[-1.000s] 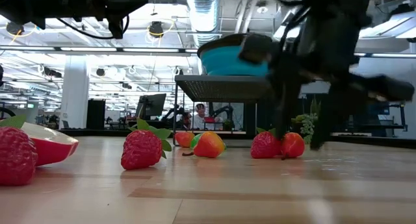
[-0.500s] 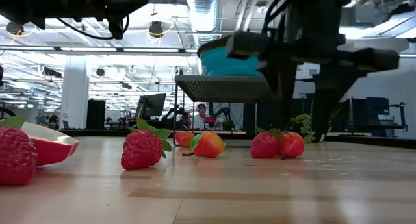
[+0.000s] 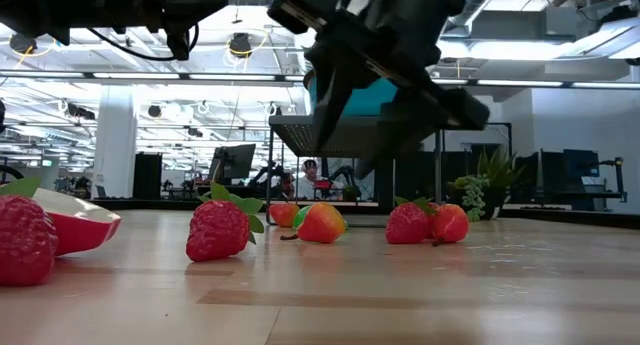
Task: Pick & Place Fruit
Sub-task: Put the peach into the strainer bowl
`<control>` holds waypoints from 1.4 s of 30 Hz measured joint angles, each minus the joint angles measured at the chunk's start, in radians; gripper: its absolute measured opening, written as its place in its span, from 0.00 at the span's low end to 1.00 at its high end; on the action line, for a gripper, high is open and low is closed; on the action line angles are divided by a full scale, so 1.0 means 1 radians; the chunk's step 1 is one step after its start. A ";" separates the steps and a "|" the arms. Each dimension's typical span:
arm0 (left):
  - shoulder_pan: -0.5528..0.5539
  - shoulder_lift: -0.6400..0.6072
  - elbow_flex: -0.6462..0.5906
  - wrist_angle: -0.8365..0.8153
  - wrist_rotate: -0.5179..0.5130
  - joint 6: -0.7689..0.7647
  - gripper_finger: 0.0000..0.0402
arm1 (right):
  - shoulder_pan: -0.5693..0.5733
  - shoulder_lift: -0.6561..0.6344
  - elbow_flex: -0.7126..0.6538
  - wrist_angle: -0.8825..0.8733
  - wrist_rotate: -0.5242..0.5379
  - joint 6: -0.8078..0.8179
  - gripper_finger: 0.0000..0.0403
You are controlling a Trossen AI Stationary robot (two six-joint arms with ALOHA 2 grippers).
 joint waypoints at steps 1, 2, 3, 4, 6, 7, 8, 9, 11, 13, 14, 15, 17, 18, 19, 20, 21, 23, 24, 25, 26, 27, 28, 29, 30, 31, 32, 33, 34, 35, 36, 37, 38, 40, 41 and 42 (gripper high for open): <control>0.000 0.000 0.000 0.000 0.000 0.000 0.00 | -0.004 0.000 0.000 0.004 -0.010 -0.017 0.45; 0.000 0.000 0.000 -0.001 0.000 0.000 0.00 | -0.006 0.000 0.000 0.004 -0.015 -0.036 0.45; 0.000 0.000 0.000 -0.001 0.000 0.000 0.00 | -0.008 0.000 0.000 0.001 -0.021 -0.055 0.45; 0.000 0.000 0.000 0.000 0.000 0.000 0.00 | -0.010 0.000 0.000 0.000 -0.033 -0.072 0.45; 0.000 0.000 0.000 -0.001 0.000 0.000 0.00 | -0.010 0.001 0.000 -0.001 -0.060 -0.085 0.45; 0.000 0.000 0.000 0.000 0.000 0.000 0.00 | -0.010 0.000 0.000 -0.004 -0.066 -0.085 0.45; 0.000 0.000 0.000 0.000 0.000 0.000 0.00 | -0.009 0.000 0.000 -0.005 -0.068 -0.085 0.45; 0.000 0.000 0.000 -0.001 0.000 0.000 0.00 | -0.009 0.001 0.000 -0.005 -0.069 -0.090 0.45; 0.000 0.000 0.000 0.000 0.000 0.000 0.00 | -0.009 0.000 0.000 -0.005 -0.069 -0.130 0.45; 0.000 0.000 0.000 -0.001 0.000 0.000 0.00 | -0.009 0.000 0.000 -0.005 -0.069 -0.160 0.45; 0.000 0.000 0.000 0.000 0.000 0.000 0.00 | -0.009 0.001 0.000 -0.005 -0.069 -0.169 0.45; 0.000 0.000 0.000 0.000 0.000 0.000 0.00 | -0.009 0.000 0.000 -0.005 -0.069 -0.176 0.45; 0.000 0.000 0.000 0.000 0.000 0.000 0.00 | -0.011 0.000 0.000 0.001 -0.069 -0.177 0.45; 0.000 0.000 0.000 0.000 0.000 0.000 0.00 | -0.011 0.000 0.000 0.005 -0.069 -0.178 0.45; 0.000 0.000 0.000 0.000 0.000 0.000 0.00 | -0.011 0.000 0.000 0.007 -0.069 -0.179 0.45; 0.000 0.000 0.000 0.000 0.000 0.000 0.00 | -0.011 0.000 0.000 0.008 -0.069 -0.179 0.45; 0.000 0.000 0.000 0.000 0.000 0.000 0.00 | -0.011 0.000 0.000 0.010 -0.069 -0.180 0.45; 0.000 0.000 0.000 0.001 0.000 0.000 0.00 | -0.011 0.000 0.000 0.010 -0.069 -0.180 0.45; 0.000 0.000 0.000 0.001 0.000 0.000 0.00 | -0.012 0.000 0.000 0.010 -0.069 -0.180 0.45; 0.000 0.000 0.000 0.002 0.000 0.000 0.00 | -0.015 0.001 0.000 0.010 -0.070 -0.180 0.45; 0.000 0.000 0.000 0.003 0.000 0.000 0.00 | -0.016 0.000 0.000 0.010 -0.070 -0.183 0.45; 0.000 0.000 0.000 0.003 0.000 0.000 0.00 | -0.017 0.000 0.000 0.010 -0.068 -0.187 0.45; 0.000 0.000 0.000 0.003 0.000 0.000 0.00 | -0.017 0.001 0.000 0.010 -0.065 -0.187 0.45; 0.000 0.000 0.000 0.003 0.000 0.000 0.00 | -0.017 0.000 0.000 0.010 -0.065 -0.187 0.45; 0.000 0.000 0.000 0.004 0.000 0.000 0.00 | -0.017 0.000 0.000 0.010 -0.064 -0.184 0.45; 0.000 0.000 0.000 0.006 0.000 0.000 0.00 | -0.017 0.001 0.000 0.010 -0.064 -0.183 0.45; 0.000 0.000 0.000 0.006 0.000 0.000 0.00 | -0.017 0.000 0.000 0.010 -0.064 -0.183 0.45; 0.000 0.000 0.000 0.006 0.000 0.000 0.00 | -0.017 0.001 0.000 0.010 -0.064 -0.183 0.45; 0.000 0.000 0.000 0.006 0.000 0.000 0.00 | -0.017 0.001 0.000 0.010 -0.064 -0.183 0.45; 0.000 0.000 0.000 0.006 0.000 0.000 0.00 | -0.017 0.001 0.000 0.010 -0.064 -0.183 0.45; 0.000 0.000 0.000 0.006 0.000 0.000 0.00 | -0.018 0.001 0.000 0.010 -0.064 -0.183 0.45; 0.000 0.000 0.000 0.005 0.000 0.000 0.00 | -0.019 0.001 0.000 0.011 -0.064 -0.182 0.45; 0.000 0.000 0.000 0.004 0.000 0.000 0.00 | -0.020 0.000 0.000 0.012 -0.064 -0.181 0.45; 0.000 0.000 0.000 0.004 0.000 0.000 0.00 | -0.020 0.001 0.000 0.017 -0.063 -0.182 0.45; 0.000 0.000 0.000 0.004 0.000 0.000 0.00 | -0.021 0.000 0.000 0.018 -0.062 -0.181 0.45; 0.000 0.000 0.000 0.004 0.000 0.000 0.00 | -0.021 0.000 0.000 0.018 -0.062 -0.181 0.45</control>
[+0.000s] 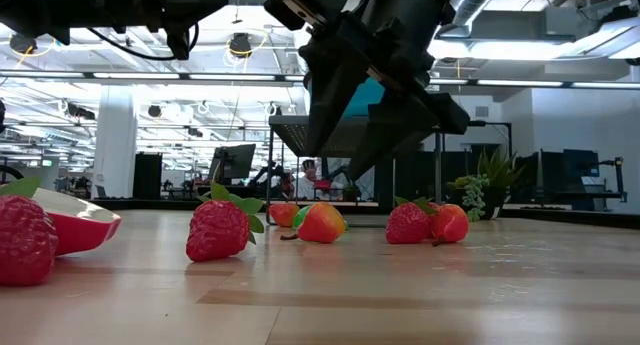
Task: Pick & Place Fruit
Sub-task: Put the peach into the strainer bowl
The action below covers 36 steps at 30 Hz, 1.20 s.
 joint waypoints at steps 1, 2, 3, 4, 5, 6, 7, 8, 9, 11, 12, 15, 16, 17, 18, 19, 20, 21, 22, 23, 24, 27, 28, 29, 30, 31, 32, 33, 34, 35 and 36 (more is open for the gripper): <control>0.000 0.000 0.000 0.000 0.000 0.000 0.00 | 0.000 0.000 0.000 0.000 0.000 0.000 0.45; 0.000 0.000 0.000 0.000 0.000 0.000 0.00 | 0.001 0.000 0.000 0.000 0.000 0.000 0.45; 0.000 0.000 0.000 0.000 0.000 0.000 0.00 | 0.001 0.000 0.000 0.000 0.000 -0.002 0.45; 0.000 0.000 0.000 0.000 0.000 0.000 0.00 | 0.001 0.000 0.000 0.000 0.000 -0.003 0.45; 0.000 0.000 0.000 0.000 0.000 -0.001 0.00 | 0.001 0.000 0.000 0.000 0.000 -0.003 0.45; 0.000 0.000 0.000 0.000 0.000 -0.003 0.00 | 0.002 0.000 0.000 0.000 0.000 -0.001 0.45; 0.000 0.000 0.000 0.000 0.000 -0.006 0.00 | 0.002 0.000 0.000 0.000 0.000 0.006 0.45; 0.000 0.000 0.000 0.000 0.000 -0.007 0.00 | 0.004 0.000 0.000 0.000 0.000 0.016 0.45; 0.000 0.000 0.000 0.000 0.000 -0.007 0.00 | 0.006 0.000 0.000 0.000 0.000 0.026 0.45; 0.000 0.000 0.000 0.000 0.000 -0.007 0.00 | 0.006 0.000 0.000 0.000 0.000 0.040 0.45; 0.000 0.000 0.000 0.000 0.000 -0.007 0.00 | 0.006 0.000 0.000 0.000 0.000 0.050 0.45; 0.000 0.000 0.000 -0.001 0.000 -0.007 0.00 | 0.006 0.000 0.000 0.000 0.000 0.106 0.44; 0.000 0.000 0.000 -0.001 0.000 -0.007 0.00 | 0.007 0.000 0.000 0.000 0.000 0.126 0.43; 0.000 0.000 0.000 -0.001 0.000 -0.007 0.00 | 0.007 0.000 0.000 0.000 0.000 0.143 0.43; 0.000 0.000 0.000 -0.001 0.000 -0.007 0.00 | 0.009 0.000 0.000 -0.001 0.000 0.157 0.42; 0.000 0.000 0.000 -0.001 0.000 -0.007 0.00 | 0.011 0.000 0.000 -0.005 0.000 0.169 0.41; 0.000 0.000 0.000 -0.001 0.000 -0.007 0.00 | 0.013 0.000 0.000 -0.012 0.000 0.181 0.40; 0.000 0.000 0.000 -0.001 0.000 -0.007 0.00 | 0.013 0.000 0.000 -0.019 0.000 0.191 0.38; 0.000 0.000 0.000 -0.001 0.000 -0.007 0.00 | 0.012 0.000 0.000 -0.022 0.000 0.198 0.37; 0.000 0.000 0.000 -0.001 0.000 -0.003 0.00 | 0.013 0.000 0.000 -0.021 -0.001 0.203 0.36; 0.000 0.000 0.000 -0.001 0.000 0.001 0.00 | 0.014 0.000 0.000 -0.018 -0.004 0.205 0.35; 0.000 0.000 0.000 -0.001 0.001 0.008 0.00 | 0.021 0.000 0.000 -0.011 -0.008 0.216 0.32; 0.000 0.000 0.000 -0.001 0.000 0.008 0.00 | 0.023 0.000 0.000 -0.011 -0.012 0.221 0.31; 0.000 0.000 0.000 -0.001 0.000 0.008 0.00 | 0.026 0.000 0.000 -0.011 -0.017 0.224 0.31; 0.000 0.000 0.000 -0.001 0.001 0.008 0.00 | 0.028 0.000 0.000 -0.012 -0.030 0.224 0.30; 0.000 0.000 0.000 -0.001 0.000 0.008 0.00 | 0.032 0.000 0.000 -0.012 -0.041 0.224 0.30; 0.000 0.000 0.000 -0.001 0.000 0.008 0.00 | 0.036 0.000 0.000 -0.013 -0.051 0.224 0.30; 0.000 0.000 0.000 -0.002 0.000 0.008 0.00 | 0.042 0.000 0.000 -0.013 -0.056 0.227 0.30; 0.000 0.000 0.000 -0.001 0.000 0.008 0.00 | 0.049 0.000 0.000 -0.015 -0.056 0.239 0.29; 0.000 0.000 0.000 -0.002 0.000 0.008 0.00 | 0.055 0.000 0.000 -0.019 -0.055 0.256 0.29; 0.000 0.000 0.000 -0.002 0.000 0.008 0.00 | 0.062 0.000 0.000 -0.023 -0.056 0.274 0.29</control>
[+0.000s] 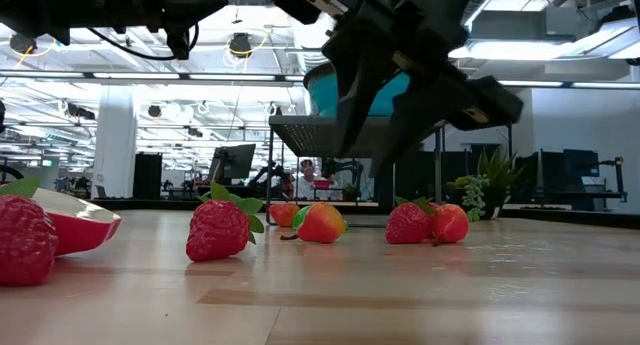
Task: Pick & Place Fruit
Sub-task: Put the peach into the strainer bowl
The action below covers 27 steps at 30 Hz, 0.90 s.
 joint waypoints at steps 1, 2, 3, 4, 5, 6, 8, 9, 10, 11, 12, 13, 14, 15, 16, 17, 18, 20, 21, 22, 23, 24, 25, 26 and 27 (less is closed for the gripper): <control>0.000 0.000 0.000 0.000 0.000 0.000 0.00 | 0.007 0.000 0.000 -0.009 0.000 0.018 0.29; 0.000 0.000 0.000 0.000 0.000 0.000 0.00 | 0.015 0.000 0.000 -0.023 0.000 0.037 0.29; 0.000 0.000 0.000 0.000 0.000 0.000 0.00 | 0.024 0.000 0.000 -0.043 0.001 0.059 0.29; 0.000 0.000 0.000 0.000 0.000 0.000 0.00 | 0.033 0.000 0.000 -0.067 0.001 0.085 0.29; 0.000 0.000 0.000 0.000 0.000 0.000 0.00 | 0.041 0.000 0.000 -0.094 0.003 0.115 0.29; 0.000 0.000 0.000 0.000 0.000 0.000 0.00 | 0.051 0.000 0.000 -0.119 0.004 0.147 0.29; 0.000 0.000 0.000 0.000 0.000 0.000 0.00 | 0.071 0.000 0.000 -0.161 0.008 0.200 0.29; 0.000 0.000 0.000 0.000 0.000 0.000 0.00 | 0.080 0.000 0.000 -0.178 0.008 0.221 0.29; 0.000 0.000 0.000 0.000 0.000 0.000 0.00 | 0.088 0.000 0.000 -0.193 0.010 0.241 0.29; 0.000 0.000 0.000 0.000 0.000 0.000 0.00 | 0.094 0.000 0.000 -0.206 0.011 0.259 0.29; 0.000 0.000 0.000 0.000 0.000 0.000 0.00 | 0.100 0.000 0.000 -0.215 0.012 0.273 0.29; 0.000 0.000 0.000 0.000 0.000 0.000 0.00 | 0.104 0.000 0.000 -0.217 0.016 0.276 0.29; 0.000 0.000 0.000 0.000 0.000 0.000 0.00 | 0.104 0.000 0.000 -0.217 0.022 0.276 0.29; 0.000 0.000 0.000 0.000 0.000 0.000 0.00 | 0.103 0.000 0.000 -0.217 0.025 0.276 0.29; 0.000 0.000 0.000 0.000 0.000 0.000 0.00 | 0.099 0.000 0.000 -0.219 0.027 0.274 0.29; 0.000 0.000 0.000 0.000 0.000 0.000 0.00 | 0.095 0.000 0.000 -0.223 0.027 0.268 0.29; 0.000 0.000 0.000 0.000 0.000 0.000 0.00 | 0.091 0.000 0.000 -0.227 0.029 0.257 0.29; 0.000 0.000 0.000 0.000 0.000 0.000 0.00 | 0.081 0.000 0.000 -0.242 0.030 0.247 0.29; 0.000 0.000 0.000 0.000 0.000 0.000 0.00 | 0.075 0.000 0.000 -0.257 0.030 0.245 0.29; 0.000 0.000 0.000 0.000 0.000 0.000 0.00 | 0.069 0.000 0.000 -0.273 0.030 0.245 0.29; 0.000 0.000 0.000 -0.001 0.000 0.000 0.00 | 0.064 0.000 0.000 -0.284 0.030 0.245 0.29; 0.000 0.000 0.000 -0.001 0.000 0.000 0.00 | 0.060 0.000 0.000 -0.291 0.030 0.245 0.29; 0.000 0.000 0.000 -0.001 0.000 0.000 0.00 | 0.055 0.000 0.000 -0.298 0.029 0.245 0.29; 0.000 0.000 0.000 -0.001 0.000 0.000 0.00 | 0.051 0.000 0.000 -0.305 0.028 0.244 0.29; 0.000 0.000 0.000 -0.001 0.000 0.000 0.00 | 0.049 0.000 0.000 -0.309 0.027 0.240 0.29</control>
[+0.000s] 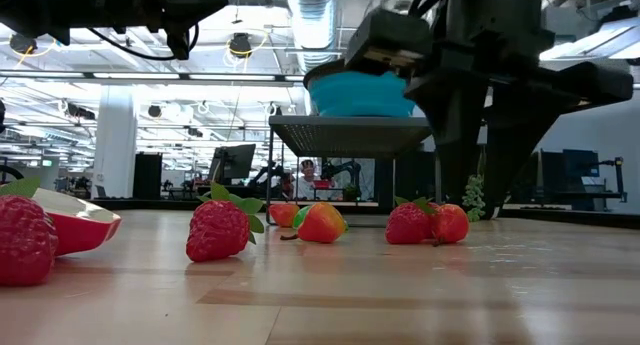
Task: Pick & Place Fruit
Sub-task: Put the peach into the strainer bowl
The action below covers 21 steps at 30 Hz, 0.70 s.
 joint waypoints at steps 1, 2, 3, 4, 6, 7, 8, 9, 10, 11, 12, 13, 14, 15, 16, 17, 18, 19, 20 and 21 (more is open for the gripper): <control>0.000 0.000 0.000 0.000 0.000 0.000 0.00 | -0.003 0.000 0.000 -0.002 0.000 -0.010 0.29; 0.000 0.000 0.000 0.000 0.000 0.002 0.00 | -0.005 0.000 0.000 -0.004 0.000 -0.019 0.30; 0.000 0.000 0.000 -0.001 0.000 0.006 0.00 | -0.009 0.000 0.000 -0.009 0.000 -0.021 0.30; 0.000 0.000 0.000 -0.001 0.000 0.009 0.00 | -0.013 0.000 0.000 -0.016 -0.001 -0.022 0.30; 0.000 0.000 0.000 -0.002 0.000 0.010 0.00 | -0.020 0.000 0.000 -0.034 -0.001 -0.022 0.33; 0.000 0.000 0.000 -0.002 0.000 0.010 0.00 | -0.023 0.000 0.000 -0.043 -0.001 -0.022 0.34; 0.000 0.000 0.000 -0.002 0.000 0.010 0.00 | -0.027 0.000 0.000 -0.053 -0.002 -0.022 0.37; 0.000 0.000 0.000 -0.002 0.000 0.010 0.00 | -0.030 0.000 0.000 -0.061 -0.001 -0.023 0.40; 0.000 0.000 0.000 -0.002 0.000 0.010 0.00 | -0.032 0.000 0.000 -0.067 -0.001 -0.024 0.43; 0.000 0.000 0.000 -0.002 0.000 0.010 0.00 | -0.035 0.000 0.000 -0.070 -0.001 -0.025 0.46; 0.000 0.000 0.000 -0.002 0.000 0.010 0.00 | -0.037 0.000 -0.002 -0.067 0.002 -0.025 0.49; 0.000 0.000 0.000 -0.002 0.000 0.011 0.00 | -0.039 0.000 -0.006 -0.065 0.009 -0.024 0.52; 0.000 0.000 0.000 -0.002 0.000 0.010 0.00 | -0.043 0.000 -0.010 -0.066 0.022 -0.024 0.54; 0.000 0.000 0.000 -0.002 0.000 0.011 0.00 | -0.044 0.000 -0.014 -0.065 0.033 -0.024 0.56; 0.000 0.000 0.000 -0.002 0.000 0.011 0.00 | -0.044 0.000 -0.018 -0.062 0.042 -0.024 0.58; 0.000 0.000 0.000 -0.002 0.000 0.011 0.00 | -0.047 0.000 -0.022 -0.061 0.050 -0.020 0.59; 0.000 0.000 0.000 -0.002 0.000 0.011 0.00 | -0.050 0.000 -0.028 -0.061 0.057 -0.018 0.59; 0.000 0.000 0.000 -0.002 0.000 0.011 0.00 | -0.051 0.000 -0.035 -0.061 0.065 -0.018 0.59; 0.000 0.000 0.000 -0.002 0.000 0.011 0.00 | -0.055 0.000 -0.039 -0.059 0.073 -0.017 0.59; 0.000 0.000 0.000 -0.002 0.000 0.011 0.00 | -0.057 0.000 -0.040 -0.059 0.078 -0.017 0.58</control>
